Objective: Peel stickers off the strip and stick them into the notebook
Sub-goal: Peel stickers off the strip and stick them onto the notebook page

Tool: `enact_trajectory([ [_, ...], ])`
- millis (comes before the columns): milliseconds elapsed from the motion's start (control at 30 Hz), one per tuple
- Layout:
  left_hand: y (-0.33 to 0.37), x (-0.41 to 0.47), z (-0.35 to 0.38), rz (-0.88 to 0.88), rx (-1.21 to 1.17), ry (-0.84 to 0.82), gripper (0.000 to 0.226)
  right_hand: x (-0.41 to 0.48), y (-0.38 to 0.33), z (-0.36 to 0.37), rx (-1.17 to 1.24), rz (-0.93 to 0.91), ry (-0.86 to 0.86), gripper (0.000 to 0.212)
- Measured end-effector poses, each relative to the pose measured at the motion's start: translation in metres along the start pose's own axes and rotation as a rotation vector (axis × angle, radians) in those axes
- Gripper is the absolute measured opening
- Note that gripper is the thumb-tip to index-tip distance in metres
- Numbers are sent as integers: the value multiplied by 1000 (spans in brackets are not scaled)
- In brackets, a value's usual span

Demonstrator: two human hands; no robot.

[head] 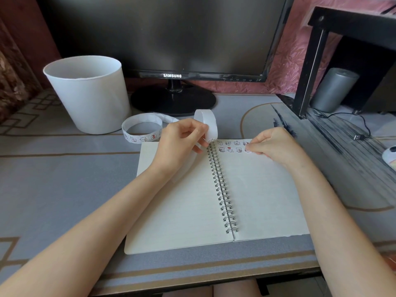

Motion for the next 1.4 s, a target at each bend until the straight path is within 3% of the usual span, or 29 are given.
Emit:
enact_trajectory([
  [133,0,0,0,1,6,0,23,3,2,-3,-6,0,14,26],
  [533,0,0,1,-8,-16,-5,22,-1,-2,-2,-66,17,-66,7],
  [767,0,-1,1,-10,-3,1,21,-6,-1,-1,-1,-19,-103,28],
  [933,0,-1,1,-11,-3,-1,21,-3,0,-2,1,-16,-118,18],
  [1033,0,-1,0,-10,0,2,21,-2,1,-4,13,-16,-70,8],
  [1200,0,0,0,-9,9,4,21,-3,2,-4,62,-25,23,24],
  [1400,-2,0,1,-19,-1,1,22,1,1,-3,-8,-56,43,18],
])
Point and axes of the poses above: each hand's wrist, its own x-axis towards the middle knuckle, its own z-axis out of the palm, y = z × x, the point moved 7 cm from there along x, towards the middle knuckle, and after that the axes turned 2 degrees about z, right-handed, at the moved point
